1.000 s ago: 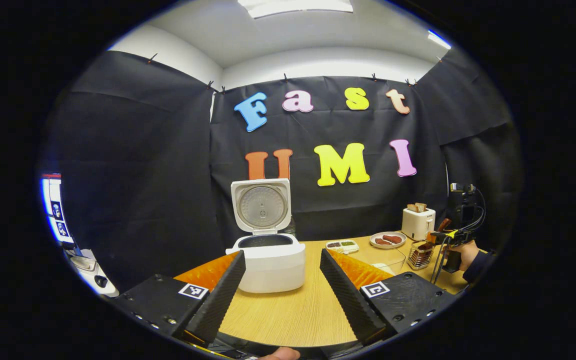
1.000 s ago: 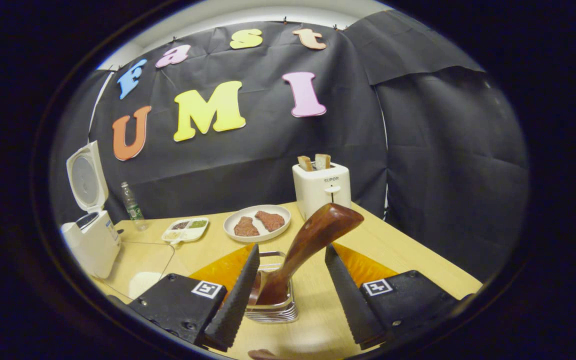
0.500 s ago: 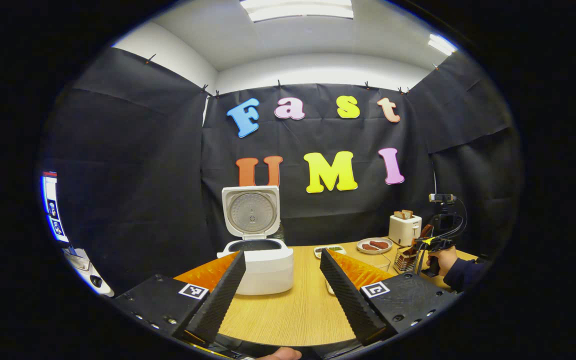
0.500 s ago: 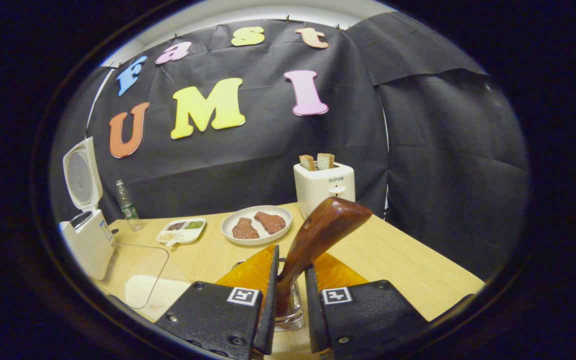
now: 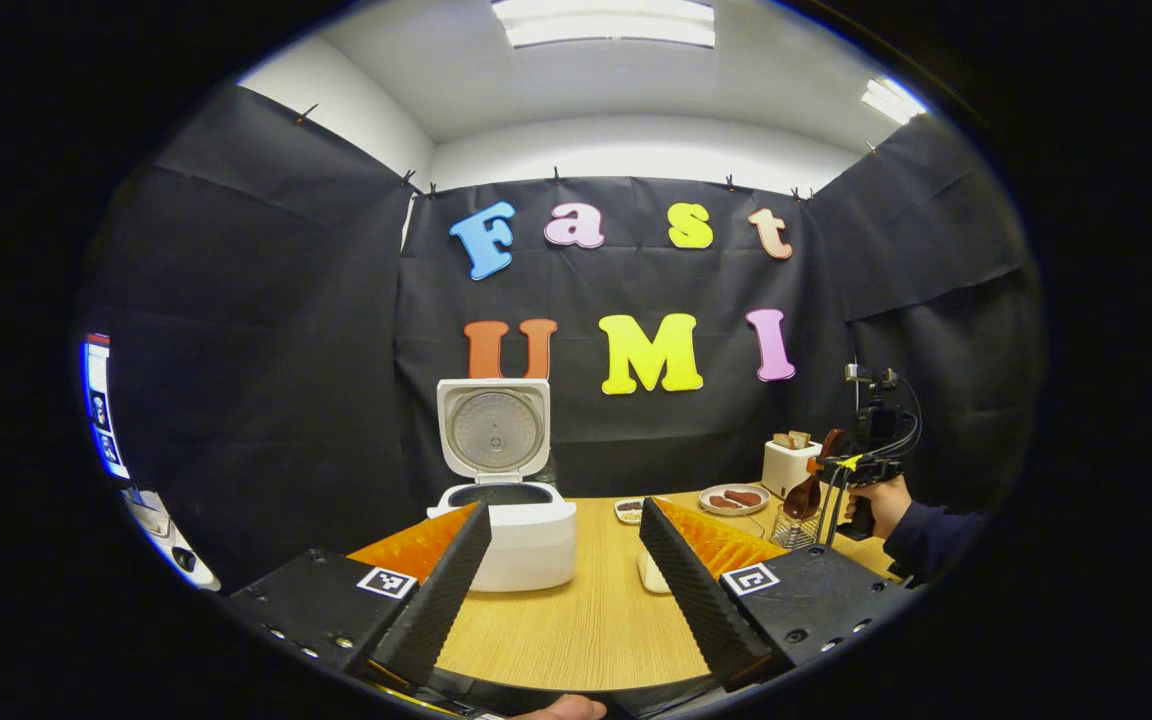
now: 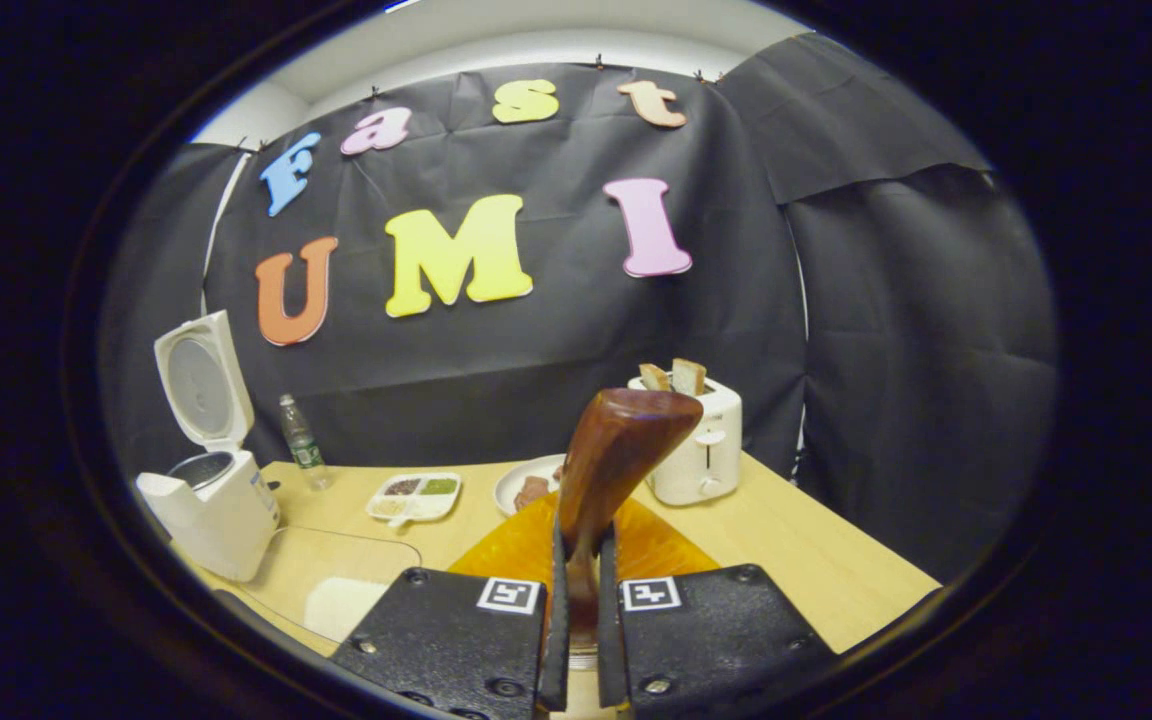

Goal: Close the left gripper, press the button to open the rice cooker; take a wooden spoon from the chopstick holder with the right hand, scoop a spoonful of rice and pour it into the rice cooker, then put the wooden spoon back into the chopstick holder.

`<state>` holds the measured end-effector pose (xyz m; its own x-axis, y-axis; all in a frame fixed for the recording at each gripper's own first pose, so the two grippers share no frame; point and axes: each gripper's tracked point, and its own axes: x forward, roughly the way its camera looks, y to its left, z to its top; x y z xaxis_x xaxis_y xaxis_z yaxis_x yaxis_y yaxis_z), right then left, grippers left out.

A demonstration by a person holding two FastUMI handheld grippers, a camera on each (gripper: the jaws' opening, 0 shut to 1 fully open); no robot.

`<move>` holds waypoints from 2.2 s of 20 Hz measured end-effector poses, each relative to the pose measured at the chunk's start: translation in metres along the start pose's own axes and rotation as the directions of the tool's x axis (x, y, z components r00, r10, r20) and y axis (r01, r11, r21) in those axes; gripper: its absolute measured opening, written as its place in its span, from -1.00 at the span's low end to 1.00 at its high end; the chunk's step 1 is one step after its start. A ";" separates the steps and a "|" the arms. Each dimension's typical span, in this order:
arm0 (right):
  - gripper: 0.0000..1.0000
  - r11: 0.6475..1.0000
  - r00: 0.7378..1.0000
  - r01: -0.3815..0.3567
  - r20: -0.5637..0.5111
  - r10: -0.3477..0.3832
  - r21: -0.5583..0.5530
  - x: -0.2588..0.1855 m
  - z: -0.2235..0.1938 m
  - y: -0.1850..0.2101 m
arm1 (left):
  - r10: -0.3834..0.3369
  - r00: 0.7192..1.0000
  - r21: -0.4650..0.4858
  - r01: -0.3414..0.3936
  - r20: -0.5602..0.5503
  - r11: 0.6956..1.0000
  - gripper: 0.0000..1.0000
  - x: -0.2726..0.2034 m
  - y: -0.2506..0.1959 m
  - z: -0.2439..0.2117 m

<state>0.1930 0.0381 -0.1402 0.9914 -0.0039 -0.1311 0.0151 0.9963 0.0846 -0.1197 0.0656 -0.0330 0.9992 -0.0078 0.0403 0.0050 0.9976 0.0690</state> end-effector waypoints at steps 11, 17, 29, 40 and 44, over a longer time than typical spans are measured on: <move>-0.79 0.987 0.989 -0.115 0.080 0.125 -0.115 -0.041 0.044 0.102 | 0.048 0.998 -0.001 -0.048 0.027 0.999 0.91 -0.012 0.026 0.001; -0.79 0.979 0.987 -0.157 -0.004 0.158 -0.133 -0.021 -0.009 0.157 | 0.058 0.998 -0.013 -0.057 0.032 0.998 0.91 -0.012 0.033 -0.003; -0.79 0.985 0.994 0.014 -0.100 -0.031 -0.171 0.036 -0.093 0.151 | 0.078 0.997 -0.051 -0.078 -0.018 0.996 0.91 -0.001 0.047 -0.032; -0.79 0.964 0.953 -0.252 -0.196 0.233 -0.082 0.017 -0.125 0.251 | 0.072 0.997 -0.028 -0.074 -0.039 0.997 0.89 0.003 0.040 -0.035; -0.80 0.939 0.899 -0.340 -0.273 0.341 0.055 0.003 -0.133 0.271 | 0.080 0.996 -0.029 -0.081 -0.042 0.996 0.89 0.004 0.044 -0.036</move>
<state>0.1826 0.3191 -0.2493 0.8613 0.3600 -0.3586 -0.3153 0.9321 0.1785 -0.1137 0.1119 -0.0657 0.9972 0.0750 0.0040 -0.0751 0.9965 0.0363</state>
